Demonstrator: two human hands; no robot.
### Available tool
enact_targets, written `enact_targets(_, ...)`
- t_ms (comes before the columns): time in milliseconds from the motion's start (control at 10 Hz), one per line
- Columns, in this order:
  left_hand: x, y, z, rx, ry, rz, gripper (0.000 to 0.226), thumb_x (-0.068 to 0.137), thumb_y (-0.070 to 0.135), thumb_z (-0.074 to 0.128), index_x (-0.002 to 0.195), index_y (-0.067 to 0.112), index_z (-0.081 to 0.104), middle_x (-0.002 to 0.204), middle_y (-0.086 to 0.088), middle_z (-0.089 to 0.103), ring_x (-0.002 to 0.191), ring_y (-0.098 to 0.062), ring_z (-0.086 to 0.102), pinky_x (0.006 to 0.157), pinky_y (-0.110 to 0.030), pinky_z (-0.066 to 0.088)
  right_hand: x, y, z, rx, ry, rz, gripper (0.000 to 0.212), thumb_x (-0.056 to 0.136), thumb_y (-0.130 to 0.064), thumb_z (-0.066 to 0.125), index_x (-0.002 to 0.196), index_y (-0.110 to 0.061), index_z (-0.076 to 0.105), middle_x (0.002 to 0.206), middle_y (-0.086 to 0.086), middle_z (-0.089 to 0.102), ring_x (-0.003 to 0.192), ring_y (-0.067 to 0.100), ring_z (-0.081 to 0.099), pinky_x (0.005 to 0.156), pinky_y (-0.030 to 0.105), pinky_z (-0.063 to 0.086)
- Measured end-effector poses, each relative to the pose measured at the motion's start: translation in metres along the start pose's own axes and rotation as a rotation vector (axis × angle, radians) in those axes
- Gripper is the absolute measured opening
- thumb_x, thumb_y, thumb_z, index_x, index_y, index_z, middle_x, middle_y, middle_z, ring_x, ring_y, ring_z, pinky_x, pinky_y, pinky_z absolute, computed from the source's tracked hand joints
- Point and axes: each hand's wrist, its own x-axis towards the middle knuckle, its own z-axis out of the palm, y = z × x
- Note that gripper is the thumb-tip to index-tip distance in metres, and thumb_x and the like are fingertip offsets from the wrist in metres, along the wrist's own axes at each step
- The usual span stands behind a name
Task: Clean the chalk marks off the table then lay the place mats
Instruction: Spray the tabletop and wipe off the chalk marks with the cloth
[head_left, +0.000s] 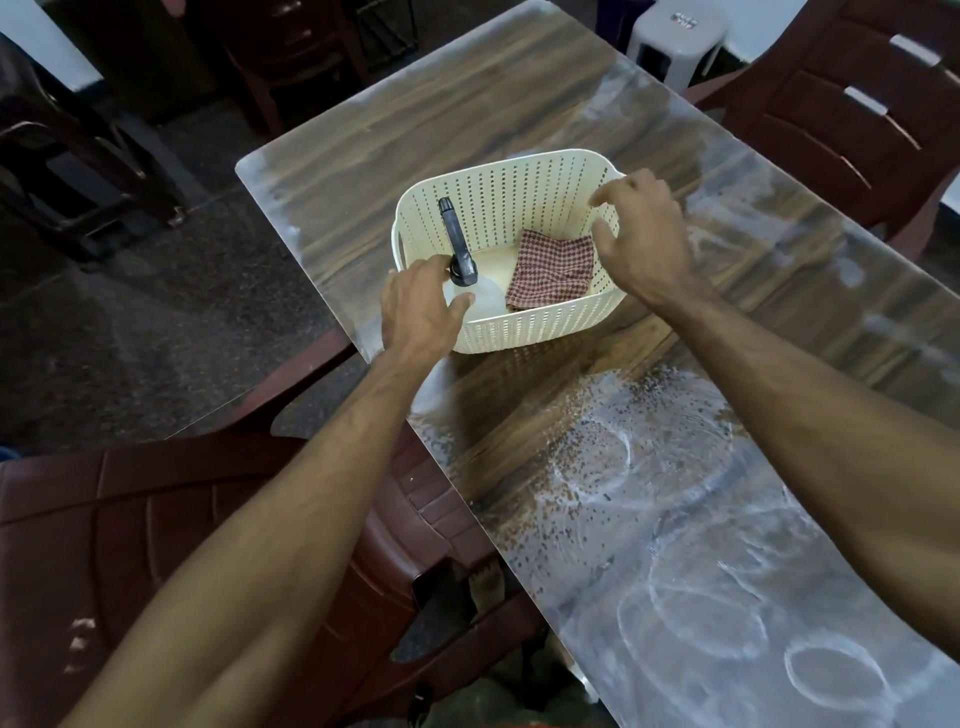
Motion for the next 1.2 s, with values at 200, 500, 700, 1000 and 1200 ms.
enact_targets(200,0.007,0.002,0.009,0.022,0.039,0.001,0.027,0.089,0.038,0.066,0.109,0.019,0.064,0.106,0.004,0.068,0.107,-0.016,0.059,0.120,-0.042,0.002,0.005,-0.011,0.022,-0.059,-0.355,-0.062,0.026,0.089,-0.017,0.066,0.114,-0.010,0.067,0.119,0.014,0.062,0.107,0.029,0.058,0.093,0.041,0.049)
enact_targets(500,0.010,0.005,0.014,-0.025,0.071,-0.006,0.027,0.089,0.041,0.065,0.103,0.017,0.061,0.103,0.004,0.069,0.103,-0.017,0.061,0.120,-0.037,-0.002,0.040,-0.016,0.054,-0.200,-0.804,0.001,0.056,0.078,-0.011,0.079,0.130,-0.009,0.057,0.126,0.013,0.060,0.110,0.030,0.058,0.085,0.035,0.048)
enact_targets(700,0.012,0.005,0.020,-0.055,0.090,-0.050,0.028,0.091,0.044,0.061,0.102,0.019,0.061,0.097,0.005,0.070,0.101,-0.015,0.064,0.113,-0.027,-0.019,0.050,-0.012,0.077,-0.304,-0.811,-0.058,0.050,0.082,-0.016,0.072,0.126,-0.008,0.050,0.120,0.015,0.057,0.110,0.035,0.057,0.095,0.046,0.051)
enact_targets(1000,0.011,0.004,0.022,-0.125,0.108,-0.044,0.022,0.092,0.037,0.062,0.100,0.017,0.061,0.085,0.005,0.066,0.093,-0.018,0.065,0.110,-0.023,-0.023,0.052,-0.008,0.103,-0.309,-0.791,-0.092,0.022,0.091,-0.021,0.061,0.111,-0.011,0.062,0.108,0.013,0.064,0.102,0.033,0.061,0.086,0.043,0.050)
enact_targets(1200,0.009,0.003,0.016,-0.319,0.093,-0.007,0.013,0.092,0.030,0.063,0.091,0.022,0.053,0.087,0.008,0.065,0.083,-0.015,0.062,0.113,-0.025,-0.017,0.053,-0.008,0.087,-0.279,-0.656,-0.156,0.017,0.087,-0.020,0.067,0.097,-0.017,0.055,0.097,0.008,0.062,0.084,0.023,0.054,0.076,0.037,0.049)
